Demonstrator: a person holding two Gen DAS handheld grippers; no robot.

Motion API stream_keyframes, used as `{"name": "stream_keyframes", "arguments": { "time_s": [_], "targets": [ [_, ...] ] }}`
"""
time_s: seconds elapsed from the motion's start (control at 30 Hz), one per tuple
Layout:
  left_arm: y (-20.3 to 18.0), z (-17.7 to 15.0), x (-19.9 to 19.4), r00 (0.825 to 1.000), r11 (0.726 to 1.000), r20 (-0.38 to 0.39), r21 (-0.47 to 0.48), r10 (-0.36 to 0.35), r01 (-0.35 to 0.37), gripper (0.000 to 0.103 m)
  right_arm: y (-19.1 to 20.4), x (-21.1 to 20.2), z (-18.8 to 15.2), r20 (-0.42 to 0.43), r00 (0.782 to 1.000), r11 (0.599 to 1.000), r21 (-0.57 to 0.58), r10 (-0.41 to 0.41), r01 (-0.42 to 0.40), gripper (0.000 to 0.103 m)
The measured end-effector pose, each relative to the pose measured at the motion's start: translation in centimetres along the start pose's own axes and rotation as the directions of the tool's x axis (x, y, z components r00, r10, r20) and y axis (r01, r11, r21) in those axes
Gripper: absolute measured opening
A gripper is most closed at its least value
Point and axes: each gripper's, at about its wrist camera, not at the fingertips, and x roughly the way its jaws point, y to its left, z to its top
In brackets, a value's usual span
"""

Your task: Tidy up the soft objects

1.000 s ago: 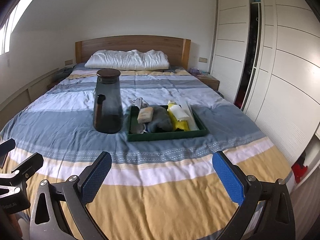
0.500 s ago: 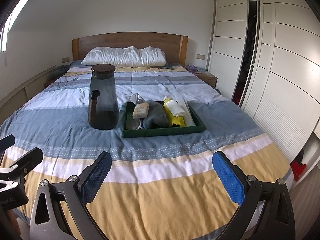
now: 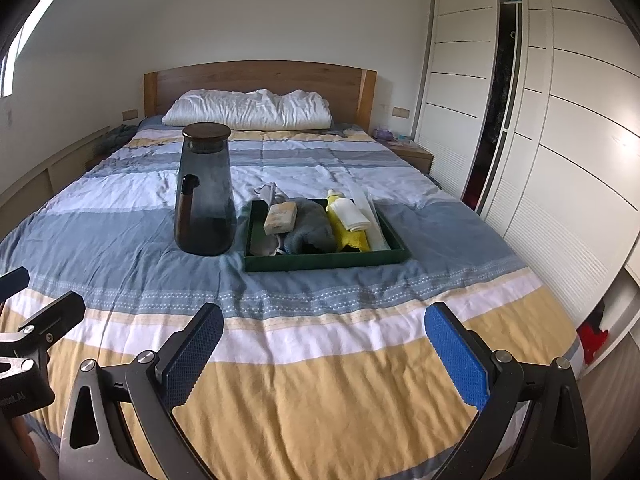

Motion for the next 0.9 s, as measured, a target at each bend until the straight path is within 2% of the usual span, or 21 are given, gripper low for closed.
{"name": "stream_keyframes", "arguments": {
  "time_s": [0.9],
  "targets": [
    [-0.13,0.06,-0.25,1.0,1.0,0.001,0.01,-0.014,0.014,0.101,0.05,0.11,0.06,0.002,1.0,1.0,-0.012,0.003,-0.003,0.103]
  ]
}}
